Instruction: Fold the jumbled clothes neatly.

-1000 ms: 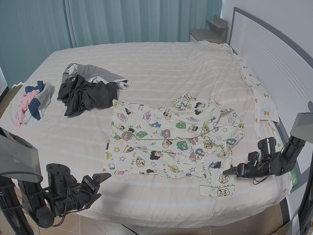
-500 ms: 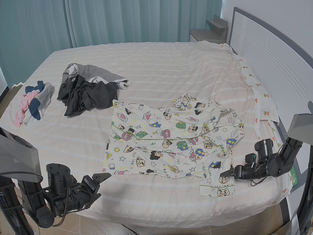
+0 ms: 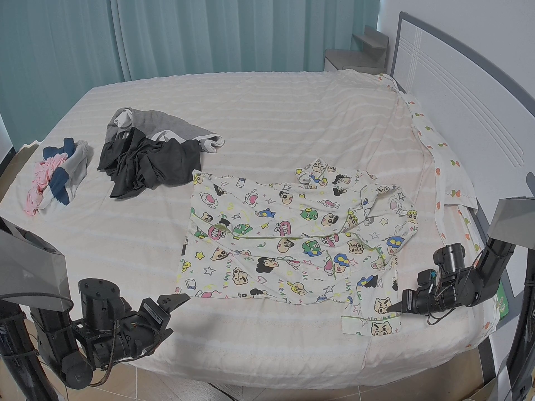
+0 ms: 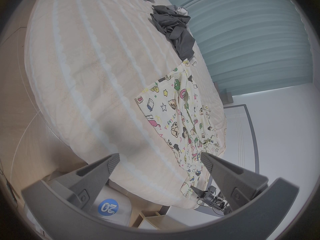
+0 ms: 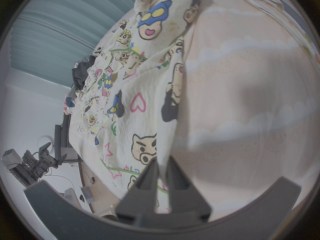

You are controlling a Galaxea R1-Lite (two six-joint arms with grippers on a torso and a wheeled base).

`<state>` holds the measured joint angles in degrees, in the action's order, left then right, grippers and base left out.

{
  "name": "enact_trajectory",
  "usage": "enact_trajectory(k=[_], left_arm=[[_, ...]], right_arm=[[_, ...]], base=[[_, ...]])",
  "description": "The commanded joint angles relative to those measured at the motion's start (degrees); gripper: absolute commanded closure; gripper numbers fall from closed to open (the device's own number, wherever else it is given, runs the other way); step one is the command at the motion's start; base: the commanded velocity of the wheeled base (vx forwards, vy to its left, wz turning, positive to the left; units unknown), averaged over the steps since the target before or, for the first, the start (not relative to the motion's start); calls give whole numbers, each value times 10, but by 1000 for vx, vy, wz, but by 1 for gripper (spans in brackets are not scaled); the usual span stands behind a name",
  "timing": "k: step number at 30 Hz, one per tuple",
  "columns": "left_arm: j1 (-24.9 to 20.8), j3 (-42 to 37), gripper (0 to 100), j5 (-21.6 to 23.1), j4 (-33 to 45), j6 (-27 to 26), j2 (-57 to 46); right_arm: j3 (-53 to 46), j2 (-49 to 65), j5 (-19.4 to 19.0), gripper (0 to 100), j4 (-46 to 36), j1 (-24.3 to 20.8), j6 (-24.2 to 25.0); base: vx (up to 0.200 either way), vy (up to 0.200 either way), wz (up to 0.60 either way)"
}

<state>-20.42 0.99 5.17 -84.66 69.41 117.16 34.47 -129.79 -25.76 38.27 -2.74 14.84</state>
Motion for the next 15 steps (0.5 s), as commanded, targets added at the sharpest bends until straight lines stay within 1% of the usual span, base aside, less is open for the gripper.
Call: enact_trajectory(k=[1, 6, 8, 15], left_arm=[[0, -10, 0, 0, -2, 0, 1], [0, -10, 0, -1, -2, 0, 1], [-1, -10, 0, -9, -2, 0, 1], [-1, -10, 0, -10, -2, 0, 1]], right_arm=[[-11, 11, -1, 100, 1, 8, 0], [-26, 28, -3, 100, 1, 15, 0], [-49, 49, -8, 100, 1, 22, -1], [-91, 84, -18, 100, 0, 41, -8]], base=[[0, 0, 0], [0, 0, 0], [0, 0, 0], [0, 0, 0]])
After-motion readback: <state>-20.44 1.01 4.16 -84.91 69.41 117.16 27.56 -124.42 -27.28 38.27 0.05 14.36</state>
